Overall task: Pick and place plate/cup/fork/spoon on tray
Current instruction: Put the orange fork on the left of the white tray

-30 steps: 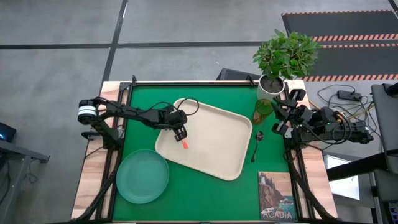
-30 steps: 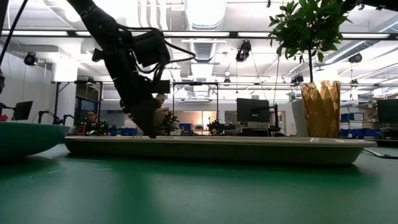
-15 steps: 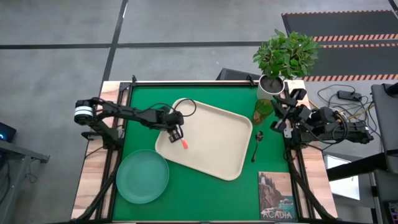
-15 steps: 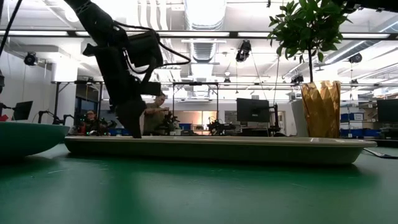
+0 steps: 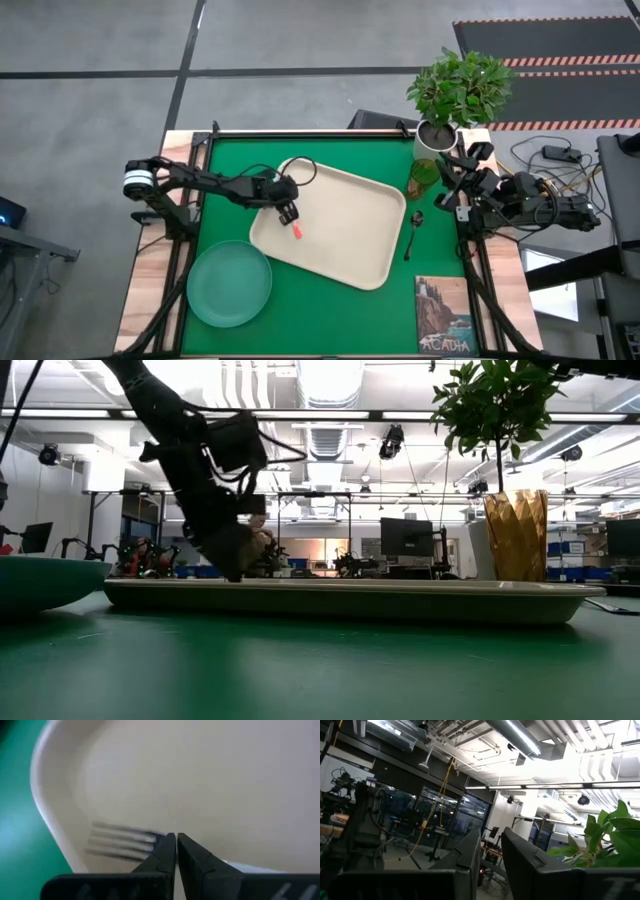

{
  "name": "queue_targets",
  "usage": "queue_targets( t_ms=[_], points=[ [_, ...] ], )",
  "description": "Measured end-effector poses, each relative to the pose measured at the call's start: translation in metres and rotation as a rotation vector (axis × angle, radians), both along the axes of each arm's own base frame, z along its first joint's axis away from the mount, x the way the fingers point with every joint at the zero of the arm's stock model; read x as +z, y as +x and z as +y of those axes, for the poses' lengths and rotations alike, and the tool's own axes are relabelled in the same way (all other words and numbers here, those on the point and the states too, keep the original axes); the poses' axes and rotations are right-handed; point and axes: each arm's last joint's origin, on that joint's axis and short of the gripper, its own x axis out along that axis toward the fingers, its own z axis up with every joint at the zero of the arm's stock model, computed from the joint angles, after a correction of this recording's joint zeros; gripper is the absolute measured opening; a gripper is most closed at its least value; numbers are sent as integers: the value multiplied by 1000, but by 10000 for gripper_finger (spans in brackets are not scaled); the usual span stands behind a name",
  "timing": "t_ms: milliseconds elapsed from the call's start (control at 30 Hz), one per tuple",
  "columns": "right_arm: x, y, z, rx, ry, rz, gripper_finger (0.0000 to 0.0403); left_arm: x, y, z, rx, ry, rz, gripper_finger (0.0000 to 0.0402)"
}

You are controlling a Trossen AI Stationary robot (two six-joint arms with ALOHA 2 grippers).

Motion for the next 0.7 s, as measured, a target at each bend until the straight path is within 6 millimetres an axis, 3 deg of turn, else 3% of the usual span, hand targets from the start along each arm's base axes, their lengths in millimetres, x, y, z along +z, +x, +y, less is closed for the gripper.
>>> queue_targets(
  t_ms=[133,300,467,700],
  points=[
    [0,0,0,0,0,0,68,26,0,-1,-24,18,-26,0],
    [0,0,0,3,1,0,68,41,-25,-3,-82,35,86,0],
    [0,0,0,2,0,2,68,29,-35,-1,-68,42,68,0],
    [0,0,0,2,0,3,68,-1,-25,6,-49,61,29,0]
  ],
)
